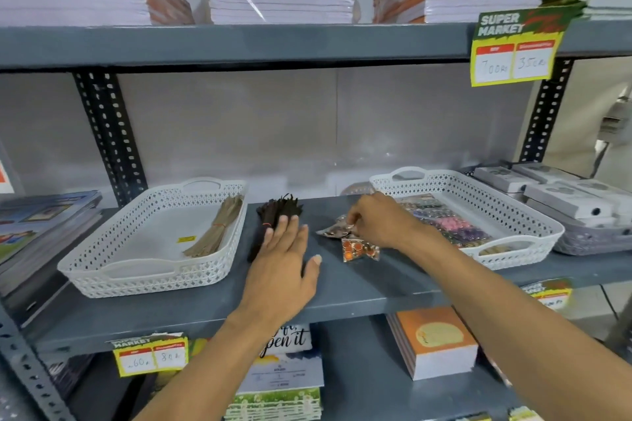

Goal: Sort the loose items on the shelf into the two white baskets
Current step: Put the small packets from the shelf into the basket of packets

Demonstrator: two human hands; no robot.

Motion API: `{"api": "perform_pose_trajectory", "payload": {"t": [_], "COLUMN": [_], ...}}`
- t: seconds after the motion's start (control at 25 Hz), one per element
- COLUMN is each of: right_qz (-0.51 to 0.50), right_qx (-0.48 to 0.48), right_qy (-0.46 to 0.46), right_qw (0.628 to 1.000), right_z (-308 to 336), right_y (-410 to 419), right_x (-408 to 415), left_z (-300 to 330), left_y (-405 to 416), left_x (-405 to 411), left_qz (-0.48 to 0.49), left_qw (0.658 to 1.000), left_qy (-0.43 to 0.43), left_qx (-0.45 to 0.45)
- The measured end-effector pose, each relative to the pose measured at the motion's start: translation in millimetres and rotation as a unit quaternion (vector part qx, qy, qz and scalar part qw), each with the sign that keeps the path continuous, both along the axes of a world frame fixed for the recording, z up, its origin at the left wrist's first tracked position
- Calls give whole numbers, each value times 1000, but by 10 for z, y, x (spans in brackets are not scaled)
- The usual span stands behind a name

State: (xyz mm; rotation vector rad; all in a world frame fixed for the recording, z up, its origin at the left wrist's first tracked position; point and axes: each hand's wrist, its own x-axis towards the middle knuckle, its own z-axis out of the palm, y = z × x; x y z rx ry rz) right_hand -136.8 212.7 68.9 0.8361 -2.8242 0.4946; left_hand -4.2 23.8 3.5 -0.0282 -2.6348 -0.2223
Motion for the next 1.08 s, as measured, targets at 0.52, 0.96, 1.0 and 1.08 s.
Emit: {"api": "perform_pose_trajectory", "payload": {"t": [0.52,0.96,1.0,1.08], "right_qz": [31,-161,-161,-166], "right_qx": [32,155,177,210], "right_qy": [105,-82,-104,-137], "right_qw": [993,971,965,954], "right_z": [-111,505,440,364], "right_y": [237,1803,1834,1878], "right_x": [527,-114,-166,-246], "left_z": [-129,-137,-136,-123], "left_y": [333,337,340,349], "left_x": [-388,-377,-368,-353], "left_qz": [9,13,13,12], "left_qw": [973,972,971,971], "left_qy": [-231,-235,-236,-237], "left_qx": [-23,-31,-30,-31]}}
